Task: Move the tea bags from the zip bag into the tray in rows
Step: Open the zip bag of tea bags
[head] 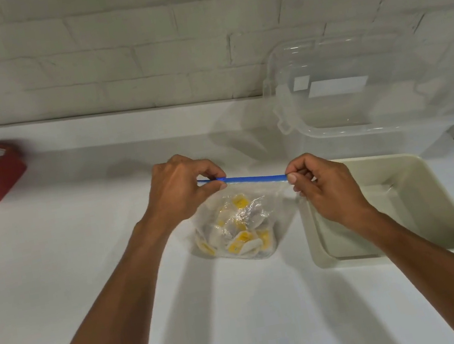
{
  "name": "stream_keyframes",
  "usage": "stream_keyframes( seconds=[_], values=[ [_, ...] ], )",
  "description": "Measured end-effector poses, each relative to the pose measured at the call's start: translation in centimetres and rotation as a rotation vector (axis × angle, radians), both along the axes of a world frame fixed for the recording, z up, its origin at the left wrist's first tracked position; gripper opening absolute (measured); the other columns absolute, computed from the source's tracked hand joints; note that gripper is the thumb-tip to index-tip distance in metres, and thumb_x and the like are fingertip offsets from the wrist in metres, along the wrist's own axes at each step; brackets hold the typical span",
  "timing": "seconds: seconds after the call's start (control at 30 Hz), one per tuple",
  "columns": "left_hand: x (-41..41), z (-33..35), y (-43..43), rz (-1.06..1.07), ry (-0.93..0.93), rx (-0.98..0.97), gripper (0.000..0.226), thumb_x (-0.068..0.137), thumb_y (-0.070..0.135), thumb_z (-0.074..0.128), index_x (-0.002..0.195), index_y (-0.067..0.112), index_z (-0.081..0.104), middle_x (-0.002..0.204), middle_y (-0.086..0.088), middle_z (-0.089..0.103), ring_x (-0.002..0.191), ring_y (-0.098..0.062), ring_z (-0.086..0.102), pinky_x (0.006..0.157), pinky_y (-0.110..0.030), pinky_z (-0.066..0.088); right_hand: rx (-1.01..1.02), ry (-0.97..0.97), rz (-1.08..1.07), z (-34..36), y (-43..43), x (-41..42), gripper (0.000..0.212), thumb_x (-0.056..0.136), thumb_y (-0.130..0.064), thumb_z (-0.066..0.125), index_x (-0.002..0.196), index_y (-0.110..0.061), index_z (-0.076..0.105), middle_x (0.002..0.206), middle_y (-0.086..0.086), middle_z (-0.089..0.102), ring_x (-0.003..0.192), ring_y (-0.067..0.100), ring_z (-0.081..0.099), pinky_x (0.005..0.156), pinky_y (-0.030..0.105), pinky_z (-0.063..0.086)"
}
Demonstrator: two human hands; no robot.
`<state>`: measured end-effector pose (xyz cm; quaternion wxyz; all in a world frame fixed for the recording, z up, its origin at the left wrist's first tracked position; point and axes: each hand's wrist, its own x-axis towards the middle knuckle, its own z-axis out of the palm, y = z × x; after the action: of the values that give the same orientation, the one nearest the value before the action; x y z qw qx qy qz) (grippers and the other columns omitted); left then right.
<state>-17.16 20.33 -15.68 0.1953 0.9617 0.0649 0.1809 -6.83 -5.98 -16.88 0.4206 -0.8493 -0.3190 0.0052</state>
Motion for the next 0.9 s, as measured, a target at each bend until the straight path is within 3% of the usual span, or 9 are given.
stream_keyframes(
  seconds=[0.17, 0.3, 0.37, 0.43, 0.5, 0.57, 0.67, 0.8, 0.9],
  values=[
    [-1.0, -0.6, 2.1, 0.033, 0.014, -0.052, 0.011, 0.081, 0.048, 0.075, 0.088, 0.041, 0.072, 0.086, 0.026, 0.068, 0.093, -0.011, 0.059, 0.079, -0.038, 0.047, -0.013, 0.019, -0.021, -0.1, -1.0, 0.1, 0.015, 0.096, -0.015, 0.058, 0.087, -0.026, 0.060, 0.073, -0.009, 0.064, 0.068, 0.012, 0.065, 0.063, 0.015, 0.049],
    [-1.9, -1.3, 3.8, 0.101, 0.043, -0.164, 0.017, 0.077, 0.056, 0.067, 0.085, 0.041, 0.070, 0.087, 0.023, 0.069, 0.082, -0.005, 0.058, 0.079, -0.036, 0.049, -0.018, 0.066, -0.039, -0.7, -2.2, 0.7, 0.012, 0.097, -0.017, 0.057, 0.088, -0.025, 0.060, 0.074, -0.007, 0.065, 0.065, 0.015, 0.065, 0.069, 0.039, 0.056],
    [-1.9, -1.7, 3.8, 0.113, 0.076, -0.173, 0.014, 0.080, 0.054, 0.067, 0.085, 0.041, 0.069, 0.087, 0.019, 0.069, 0.075, -0.008, 0.057, 0.076, -0.034, 0.049, -0.017, 0.072, -0.030, -0.7, -2.1, 0.7, 0.012, 0.097, -0.018, 0.058, 0.088, -0.026, 0.060, 0.074, -0.008, 0.064, 0.063, 0.015, 0.065, 0.069, 0.039, 0.056],
    [-1.9, -1.7, 3.6, 0.118, 0.120, -0.167, 0.014, 0.082, 0.050, 0.073, 0.090, 0.041, 0.066, 0.092, 0.022, 0.068, 0.084, -0.011, 0.058, 0.078, -0.032, 0.046, 0.035, 0.097, -0.028, -0.3, -1.9, 0.7, 0.013, 0.095, -0.017, 0.062, 0.087, -0.027, 0.062, 0.074, -0.010, 0.064, 0.067, 0.014, 0.063, 0.067, 0.036, 0.057],
    [-1.7, -1.3, 3.1, 0.097, 0.132, -0.132, 0.034, 0.077, 0.051, 0.078, 0.106, 0.043, 0.063, 0.104, 0.028, 0.064, 0.095, -0.009, 0.055, 0.083, -0.032, 0.043, 0.055, 0.171, 0.003, 0.1, -1.9, 0.8, 0.011, 0.091, -0.020, 0.067, 0.083, -0.027, 0.066, 0.075, -0.011, 0.065, 0.071, 0.013, 0.060, 0.069, 0.034, 0.055],
    [-1.5, -0.7, 2.0, 0.044, 0.060, -0.073, 0.044, 0.076, 0.054, 0.076, 0.116, 0.044, 0.060, 0.114, 0.028, 0.062, 0.104, -0.011, 0.055, 0.087, -0.035, 0.044, -0.016, 0.211, 0.064, 0.6, -1.7, 0.8, 0.018, 0.086, -0.033, 0.068, 0.073, -0.021, 0.067, 0.073, -0.008, 0.066, 0.069, 0.011, 0.057, 0.069, 0.032, 0.047],
    [-1.1, -0.2, -0.5, -0.080, -0.040, 0.009, 0.032, 0.077, 0.054, 0.070, 0.107, 0.044, 0.064, 0.111, 0.025, 0.064, 0.106, -0.011, 0.055, 0.088, -0.040, 0.044, -0.113, 0.130, 0.056, 1.2, -0.6, 0.8, 0.032, 0.077, -0.055, 0.065, 0.063, -0.026, 0.062, 0.065, -0.008, 0.062, 0.064, 0.014, 0.056, 0.065, 0.035, 0.045],
    [-1.2, -0.7, -3.0, -0.189, -0.094, 0.145, 0.020, 0.078, 0.046, 0.073, 0.097, 0.039, 0.070, 0.101, 0.023, 0.068, 0.099, -0.012, 0.057, 0.084, -0.035, 0.039, -0.183, 0.106, 0.127, 2.4, 1.5, 1.5, 0.022, 0.074, -0.053, 0.077, 0.077, -0.035, 0.065, 0.070, -0.019, 0.062, 0.059, 0.006, 0.051, 0.064, 0.032, 0.046],
    [-1.3, -1.3, -3.7, -0.187, -0.114, 0.225, 0.021, 0.079, 0.046, 0.074, 0.097, 0.037, 0.071, 0.097, 0.019, 0.069, 0.094, -0.014, 0.058, 0.081, -0.034, 0.039, -0.339, 0.081, 0.277, 3.2, 3.0, 2.0, 0.023, 0.075, -0.057, 0.074, 0.094, -0.044, 0.069, 0.082, -0.019, 0.064, 0.071, -0.001, 0.053, 0.071, 0.029, 0.046]
  ],
)
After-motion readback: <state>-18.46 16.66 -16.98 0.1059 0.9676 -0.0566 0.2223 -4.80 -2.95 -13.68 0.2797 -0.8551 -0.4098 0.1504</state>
